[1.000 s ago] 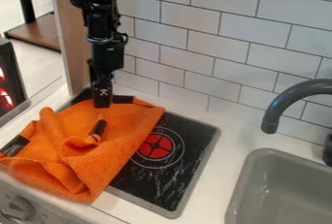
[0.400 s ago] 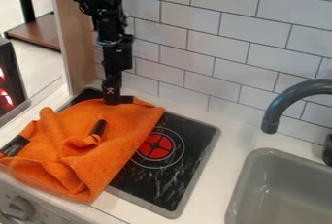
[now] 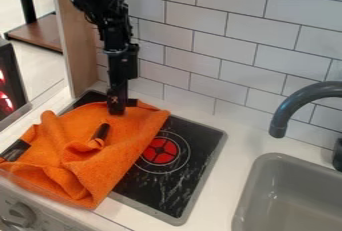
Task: Fold the cloth from bottom right to top left
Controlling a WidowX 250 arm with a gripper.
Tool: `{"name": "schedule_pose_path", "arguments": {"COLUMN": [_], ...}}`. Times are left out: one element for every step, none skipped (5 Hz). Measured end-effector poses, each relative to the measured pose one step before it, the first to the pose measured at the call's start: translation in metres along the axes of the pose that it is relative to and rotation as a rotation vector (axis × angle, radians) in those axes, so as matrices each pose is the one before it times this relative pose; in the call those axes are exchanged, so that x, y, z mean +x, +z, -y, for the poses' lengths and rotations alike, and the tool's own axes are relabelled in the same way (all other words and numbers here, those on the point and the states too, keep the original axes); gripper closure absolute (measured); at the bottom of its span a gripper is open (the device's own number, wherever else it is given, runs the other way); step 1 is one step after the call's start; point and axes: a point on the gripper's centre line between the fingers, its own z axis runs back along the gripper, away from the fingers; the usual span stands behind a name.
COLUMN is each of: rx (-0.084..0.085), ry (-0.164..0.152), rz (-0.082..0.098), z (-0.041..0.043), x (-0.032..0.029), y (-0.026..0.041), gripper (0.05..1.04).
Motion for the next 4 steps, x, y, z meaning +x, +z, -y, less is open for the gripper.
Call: {"name": "schedule_pose_path", "arguments": {"rx": [0.0009, -0.0009, 0.0029, 0.0033], "ry": [0.0044, 0.0084, 0.006, 0.0107], "rz": [-0.0159, -0.0042, -0.0156, -0.0156], "z": [-0.00256, 0.00014, -0.00023, -0.00002], "x": [-0.00215, -0.00066, -0.00122, 0.00003], "y": [-0.00083, 0.0, 0.00003, 0.00071], "gripper": [0.452, 0.736, 0.907, 1.002]}}
